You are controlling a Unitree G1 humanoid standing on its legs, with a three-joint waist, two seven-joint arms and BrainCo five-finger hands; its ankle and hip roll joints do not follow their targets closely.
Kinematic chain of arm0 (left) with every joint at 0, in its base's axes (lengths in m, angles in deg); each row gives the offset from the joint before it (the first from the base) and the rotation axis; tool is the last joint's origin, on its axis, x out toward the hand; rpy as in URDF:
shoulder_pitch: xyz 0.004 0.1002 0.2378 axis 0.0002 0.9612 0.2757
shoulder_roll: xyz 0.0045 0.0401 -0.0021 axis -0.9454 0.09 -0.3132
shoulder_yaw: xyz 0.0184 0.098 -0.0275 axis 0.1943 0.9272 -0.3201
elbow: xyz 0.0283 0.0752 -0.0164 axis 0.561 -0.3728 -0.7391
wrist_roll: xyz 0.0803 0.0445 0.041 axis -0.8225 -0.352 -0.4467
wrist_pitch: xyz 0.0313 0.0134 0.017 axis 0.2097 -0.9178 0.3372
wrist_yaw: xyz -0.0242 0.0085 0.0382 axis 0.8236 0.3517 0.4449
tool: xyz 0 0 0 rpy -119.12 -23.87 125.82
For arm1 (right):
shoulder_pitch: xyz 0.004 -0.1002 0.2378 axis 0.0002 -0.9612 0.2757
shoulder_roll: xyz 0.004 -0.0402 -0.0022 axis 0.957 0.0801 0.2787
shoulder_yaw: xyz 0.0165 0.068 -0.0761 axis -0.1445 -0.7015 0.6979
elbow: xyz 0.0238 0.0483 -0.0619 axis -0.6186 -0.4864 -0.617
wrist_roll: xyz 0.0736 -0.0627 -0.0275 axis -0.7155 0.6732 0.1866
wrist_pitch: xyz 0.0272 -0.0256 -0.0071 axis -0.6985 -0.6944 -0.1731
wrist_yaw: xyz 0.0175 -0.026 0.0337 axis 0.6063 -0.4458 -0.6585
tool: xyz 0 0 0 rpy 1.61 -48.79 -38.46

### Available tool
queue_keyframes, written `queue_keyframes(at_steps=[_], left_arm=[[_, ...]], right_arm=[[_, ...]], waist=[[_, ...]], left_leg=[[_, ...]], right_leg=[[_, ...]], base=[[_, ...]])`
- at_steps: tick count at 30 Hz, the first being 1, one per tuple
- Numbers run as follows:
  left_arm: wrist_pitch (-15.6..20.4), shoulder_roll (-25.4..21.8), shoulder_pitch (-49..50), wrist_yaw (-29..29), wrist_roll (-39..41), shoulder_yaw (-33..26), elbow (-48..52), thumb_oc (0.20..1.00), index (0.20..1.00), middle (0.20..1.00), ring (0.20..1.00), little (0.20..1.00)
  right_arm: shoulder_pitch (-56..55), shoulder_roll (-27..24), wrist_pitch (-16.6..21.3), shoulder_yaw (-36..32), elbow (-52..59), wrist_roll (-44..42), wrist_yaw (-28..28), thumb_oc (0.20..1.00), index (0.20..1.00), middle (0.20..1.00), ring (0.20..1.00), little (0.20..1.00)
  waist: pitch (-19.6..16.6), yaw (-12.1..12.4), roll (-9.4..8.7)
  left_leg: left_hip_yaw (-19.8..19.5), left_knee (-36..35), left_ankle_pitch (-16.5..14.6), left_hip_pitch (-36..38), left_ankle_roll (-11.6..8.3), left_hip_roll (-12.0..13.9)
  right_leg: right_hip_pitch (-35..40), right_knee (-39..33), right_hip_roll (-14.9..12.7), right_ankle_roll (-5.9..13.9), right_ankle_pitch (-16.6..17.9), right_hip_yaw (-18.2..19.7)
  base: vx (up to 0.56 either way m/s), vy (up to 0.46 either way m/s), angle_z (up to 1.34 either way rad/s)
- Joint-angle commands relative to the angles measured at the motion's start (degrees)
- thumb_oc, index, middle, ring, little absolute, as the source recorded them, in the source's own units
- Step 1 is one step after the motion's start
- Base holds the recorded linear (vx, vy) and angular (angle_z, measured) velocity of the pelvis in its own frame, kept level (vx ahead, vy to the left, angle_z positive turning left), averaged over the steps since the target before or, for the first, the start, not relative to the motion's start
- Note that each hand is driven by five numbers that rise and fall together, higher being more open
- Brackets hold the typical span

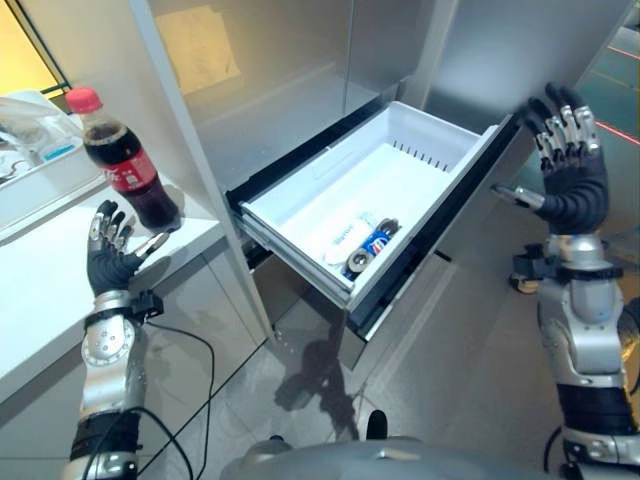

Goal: Take the drinks into the refrigerator

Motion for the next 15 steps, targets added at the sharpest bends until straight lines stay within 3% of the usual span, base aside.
queue_keyframes(at_steps=[1, 15], left_arm=[[1.8, -4.2, -5.5, -0.1, 3.8, -0.2, -3.8, 1.000, 1.000, 1.000, 1.000, 1.000], [1.3, -6.5, -8.5, -0.2, 3.1, 1.0, -4.6, 1.000, 1.000, 1.000, 1.000, 1.000]], right_arm=[[2.1, -1.7, 1.6, -1.2, 4.8, -2.5, -0.1, 1.000, 1.000, 1.000, 1.000, 1.000], [2.3, -2.0, 1.3, -0.4, 5.7, -4.0, -1.0, 1.000, 1.000, 1.000, 1.000, 1.000]], waist=[[-0.2, 0.2, -0.23], [0.6, -0.8, -0.70]], left_leg=[[-2.1, 0.1, -4.0, 0.3, 3.61, -2.2], [-1.3, 0.1, -4.1, 0.2, 3.85, -2.2]], right_leg=[[3.5, 6.4, 0.0, 2.37, -8.3, 0.8], [2.3, 7.0, 0.4, 2.52, -8.1, 2.0]], base=[[0.04, -0.004, -0.09], [0.00, 0.002, -0.10]])
